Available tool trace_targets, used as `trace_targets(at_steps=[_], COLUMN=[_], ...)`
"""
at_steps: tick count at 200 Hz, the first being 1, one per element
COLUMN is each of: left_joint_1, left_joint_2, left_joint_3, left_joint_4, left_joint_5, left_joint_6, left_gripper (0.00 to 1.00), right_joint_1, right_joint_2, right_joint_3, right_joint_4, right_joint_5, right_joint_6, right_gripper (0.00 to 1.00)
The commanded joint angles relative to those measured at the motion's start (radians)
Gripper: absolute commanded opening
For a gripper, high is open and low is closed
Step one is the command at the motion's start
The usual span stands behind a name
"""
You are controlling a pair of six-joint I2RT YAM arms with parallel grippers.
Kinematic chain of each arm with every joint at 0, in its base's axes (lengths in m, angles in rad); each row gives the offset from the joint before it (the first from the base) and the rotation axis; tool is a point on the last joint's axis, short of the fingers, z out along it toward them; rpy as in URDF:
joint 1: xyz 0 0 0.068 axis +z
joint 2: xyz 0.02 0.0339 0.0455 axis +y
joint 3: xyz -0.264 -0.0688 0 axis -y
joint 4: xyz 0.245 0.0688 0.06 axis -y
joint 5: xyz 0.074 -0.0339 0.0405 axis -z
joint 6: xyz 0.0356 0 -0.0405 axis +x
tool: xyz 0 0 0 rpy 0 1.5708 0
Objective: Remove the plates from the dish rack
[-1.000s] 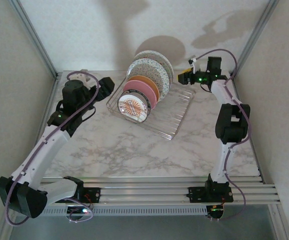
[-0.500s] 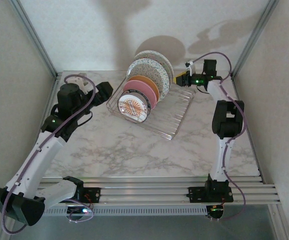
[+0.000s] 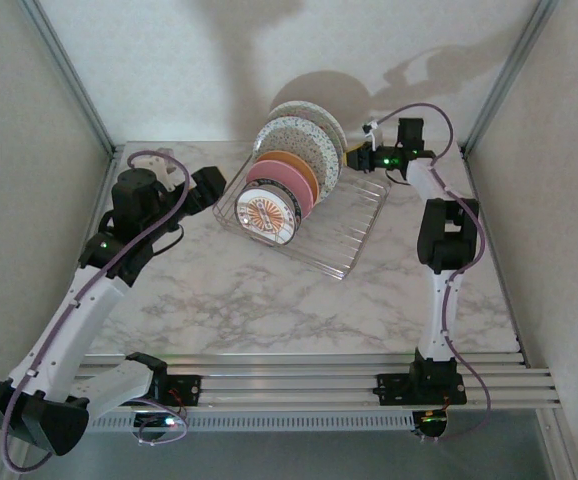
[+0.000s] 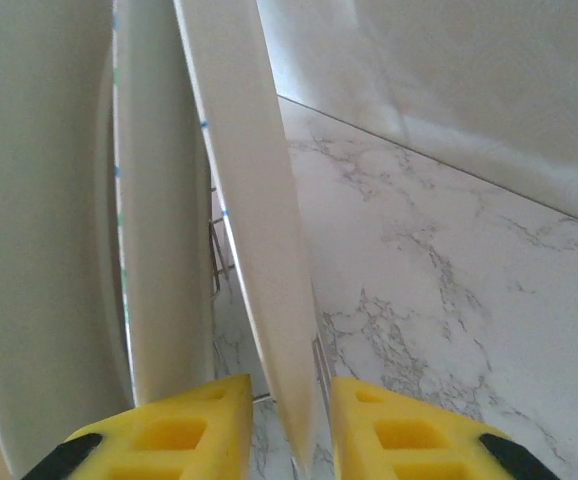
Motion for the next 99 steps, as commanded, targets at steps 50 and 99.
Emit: trace_targets(at_steps=[50,99], left_joint_1=[-0.009,-0.009], left_joint_2=[-0.006,0.004], left_joint_3=[0.038,0.039], left_joint_4=[-0.007,0.000], left_joint_5=[0.035,0.039], left_joint_6=[0.001,0.000], left_gripper=[0.96,0.96], right_joint_1=[0.022,0.041], right_joint_2=[0.070,0.115], right_joint_3=[0.104,0.154], right_joint_4=[0.004,0.018], right_joint_5=[-0.024,-0.025], right_joint_6=[0.037,0.068], right_gripper=[0.25,0.24])
